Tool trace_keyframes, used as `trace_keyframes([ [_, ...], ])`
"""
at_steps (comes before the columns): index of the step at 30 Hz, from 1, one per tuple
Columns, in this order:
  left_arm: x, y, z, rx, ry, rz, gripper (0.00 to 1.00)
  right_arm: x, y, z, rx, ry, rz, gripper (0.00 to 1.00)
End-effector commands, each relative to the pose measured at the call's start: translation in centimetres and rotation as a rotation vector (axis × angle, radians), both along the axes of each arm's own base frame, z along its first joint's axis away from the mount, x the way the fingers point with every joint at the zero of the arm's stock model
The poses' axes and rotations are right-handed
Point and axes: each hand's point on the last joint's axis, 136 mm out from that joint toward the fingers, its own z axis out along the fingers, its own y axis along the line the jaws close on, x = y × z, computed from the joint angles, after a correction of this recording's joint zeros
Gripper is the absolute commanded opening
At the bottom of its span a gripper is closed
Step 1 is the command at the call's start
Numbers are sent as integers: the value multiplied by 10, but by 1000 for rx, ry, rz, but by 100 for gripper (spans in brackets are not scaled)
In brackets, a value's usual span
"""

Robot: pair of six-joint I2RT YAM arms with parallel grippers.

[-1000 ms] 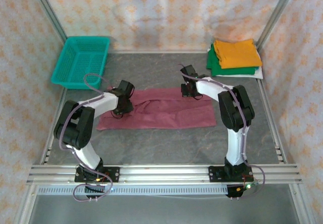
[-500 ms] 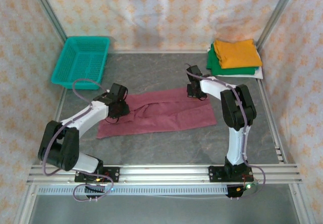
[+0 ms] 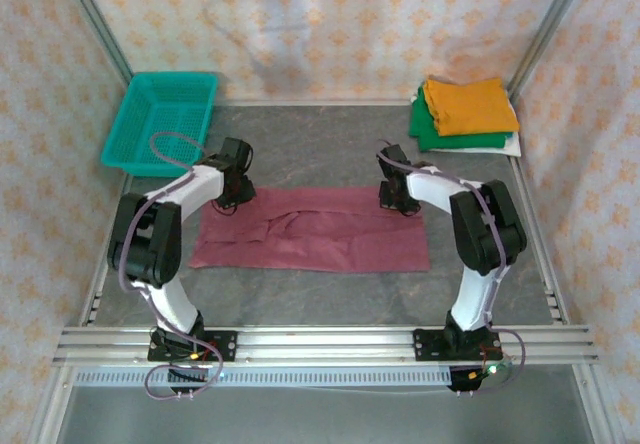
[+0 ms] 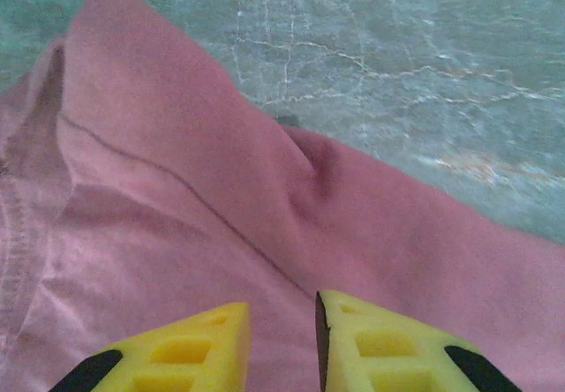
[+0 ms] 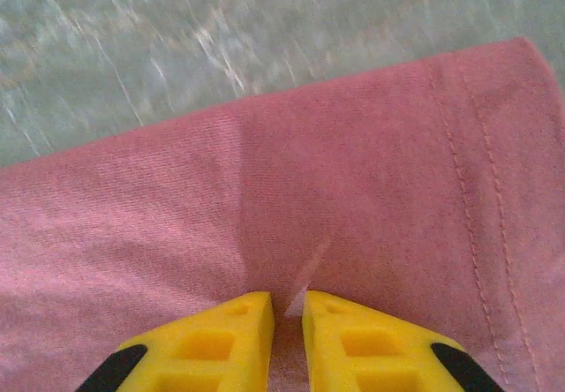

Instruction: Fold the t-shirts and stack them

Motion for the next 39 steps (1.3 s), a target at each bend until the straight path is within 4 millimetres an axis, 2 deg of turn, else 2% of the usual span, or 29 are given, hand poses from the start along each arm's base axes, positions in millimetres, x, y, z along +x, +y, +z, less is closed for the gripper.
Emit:
trace_keyframes([
  [1,14,5,-2,34,5,31,26,-26,-7,4,20,64,-50,25],
  [4,22,0,-13,3,8,48,26,-14,-5,30,42,-25,-53,31],
  [6,31,-8,-16,-41,-2,57,26,-3,-3,53,72,-111,-57,34],
  [7,34,-12,-29,-59,19,57,25,2,-2,66,92,-163,-58,35],
  [9,47,-20,-35,-84,10,58,25,13,0,93,147,-281,-66,36],
  [12,73,-36,-38,-113,-10,29,25,20,-5,124,201,-420,-96,38],
  [15,108,-60,-36,-118,-35,-48,25,19,-12,142,207,-514,-114,40],
  [18,162,-109,-14,-144,-110,-231,26,17,-13,143,208,-537,-105,41],
  [21,202,-154,21,-130,-181,-379,28,17,-5,134,223,-503,-56,41],
  [24,217,-168,63,-127,-266,-396,28,17,-1,128,212,-468,-17,42],
  [26,219,-157,90,-109,-321,-345,28,18,4,124,201,-439,24,42],
  [28,210,-141,109,-117,-374,-275,31,20,6,118,178,-390,58,42],
  [31,182,-120,114,-152,-410,-185,32,26,13,105,159,-335,103,41],
  [33,156,-103,103,-139,-393,-109,32,32,19,95,144,-297,130,39],
  [35,133,-90,82,-132,-346,-56,31,39,26,87,133,-270,152,34],
  [38,113,-79,46,-140,-260,-14,28,49,39,82,124,-254,178,20],
  [39,108,-77,32,-144,-221,0,26,52,43,82,124,-257,186,18],
])
